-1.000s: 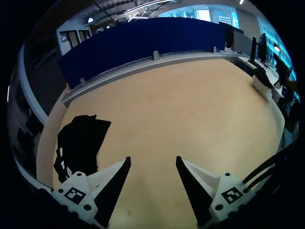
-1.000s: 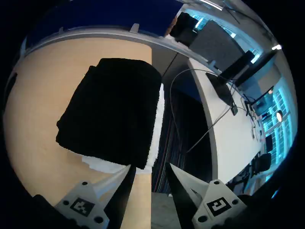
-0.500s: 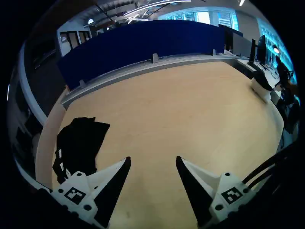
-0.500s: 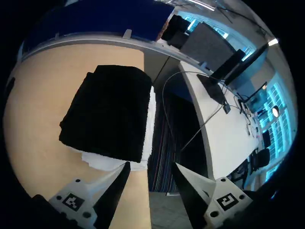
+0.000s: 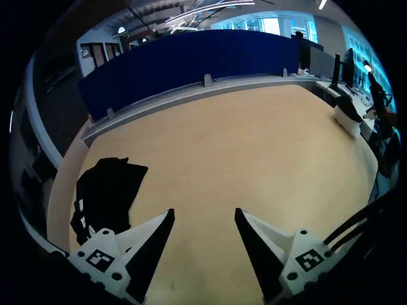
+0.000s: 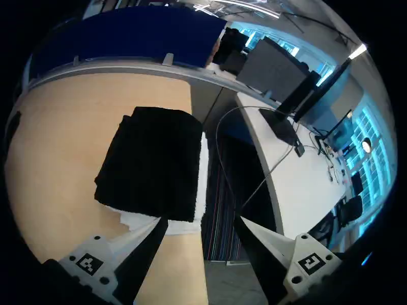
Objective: Fold towel
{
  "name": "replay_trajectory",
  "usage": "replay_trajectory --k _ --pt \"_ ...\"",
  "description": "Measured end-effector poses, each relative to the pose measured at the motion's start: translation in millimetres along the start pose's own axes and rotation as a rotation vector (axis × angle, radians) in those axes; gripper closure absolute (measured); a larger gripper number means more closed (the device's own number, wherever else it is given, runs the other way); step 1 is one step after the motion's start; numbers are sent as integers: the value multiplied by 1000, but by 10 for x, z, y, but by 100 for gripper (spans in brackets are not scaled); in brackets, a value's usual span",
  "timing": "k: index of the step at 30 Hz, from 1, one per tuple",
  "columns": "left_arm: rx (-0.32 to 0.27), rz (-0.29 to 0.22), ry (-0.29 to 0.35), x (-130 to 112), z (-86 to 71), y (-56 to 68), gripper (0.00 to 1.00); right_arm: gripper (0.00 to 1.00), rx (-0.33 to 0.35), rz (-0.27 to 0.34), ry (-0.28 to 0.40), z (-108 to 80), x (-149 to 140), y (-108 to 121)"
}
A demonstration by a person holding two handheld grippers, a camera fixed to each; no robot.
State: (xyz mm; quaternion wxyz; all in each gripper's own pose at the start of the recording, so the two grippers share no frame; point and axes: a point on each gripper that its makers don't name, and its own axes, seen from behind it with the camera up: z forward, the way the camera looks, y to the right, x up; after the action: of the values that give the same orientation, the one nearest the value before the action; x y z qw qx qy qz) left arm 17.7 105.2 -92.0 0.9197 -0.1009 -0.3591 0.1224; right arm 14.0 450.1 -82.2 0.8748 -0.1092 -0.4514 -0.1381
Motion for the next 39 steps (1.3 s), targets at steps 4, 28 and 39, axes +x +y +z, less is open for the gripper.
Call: replay_trajectory --k 4,28,39 --pt "2 -4 4 -11 -25 -10 13 0 18 -9 15 -9 66 -116" --pt "20 -20 8 -48 -86 -87 13 0 126 -9 48 142 304 -661" --pt "20 -43 18 -45 -80 -147 13 0 128 37 140 -71 565 -743"
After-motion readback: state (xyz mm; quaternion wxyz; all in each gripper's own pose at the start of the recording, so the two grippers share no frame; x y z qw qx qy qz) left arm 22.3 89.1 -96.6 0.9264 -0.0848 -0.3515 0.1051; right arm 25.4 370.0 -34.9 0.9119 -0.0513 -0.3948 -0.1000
